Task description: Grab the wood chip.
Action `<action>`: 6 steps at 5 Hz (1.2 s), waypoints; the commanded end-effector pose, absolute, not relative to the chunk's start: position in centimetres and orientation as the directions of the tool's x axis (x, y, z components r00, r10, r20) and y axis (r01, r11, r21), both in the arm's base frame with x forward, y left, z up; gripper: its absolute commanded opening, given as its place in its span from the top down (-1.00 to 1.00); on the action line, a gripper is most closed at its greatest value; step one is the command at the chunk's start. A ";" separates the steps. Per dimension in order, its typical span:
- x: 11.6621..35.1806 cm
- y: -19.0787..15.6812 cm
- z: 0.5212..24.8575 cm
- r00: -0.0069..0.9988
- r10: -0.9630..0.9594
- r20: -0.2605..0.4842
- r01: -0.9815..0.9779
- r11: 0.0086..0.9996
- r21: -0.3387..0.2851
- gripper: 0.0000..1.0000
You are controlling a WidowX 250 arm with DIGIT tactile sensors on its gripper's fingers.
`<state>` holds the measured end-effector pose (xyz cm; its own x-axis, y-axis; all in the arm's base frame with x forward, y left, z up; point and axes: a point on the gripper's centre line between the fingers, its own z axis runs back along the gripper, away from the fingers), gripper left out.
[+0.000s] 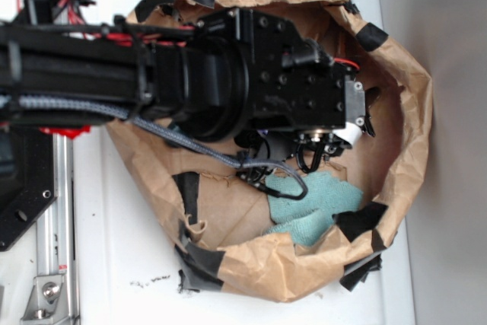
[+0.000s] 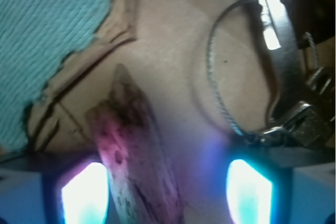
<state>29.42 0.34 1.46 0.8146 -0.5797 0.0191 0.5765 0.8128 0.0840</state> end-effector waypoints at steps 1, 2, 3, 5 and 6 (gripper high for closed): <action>28.7 -0.9 0.5 0.816 -0.574 0.069 0.570 0.819 0.069 1.00; 28.4 -1.0 0.5 0.822 -0.565 0.066 0.560 0.825 0.077 1.00; 28.1 -0.9 0.9 0.833 -0.548 0.070 0.545 0.836 0.067 1.00; 27.5 0.4 3.9 0.882 -0.467 0.062 0.464 0.884 0.050 1.00; 26.1 2.0 8.8 0.939 -0.299 0.170 0.297 0.954 0.037 1.00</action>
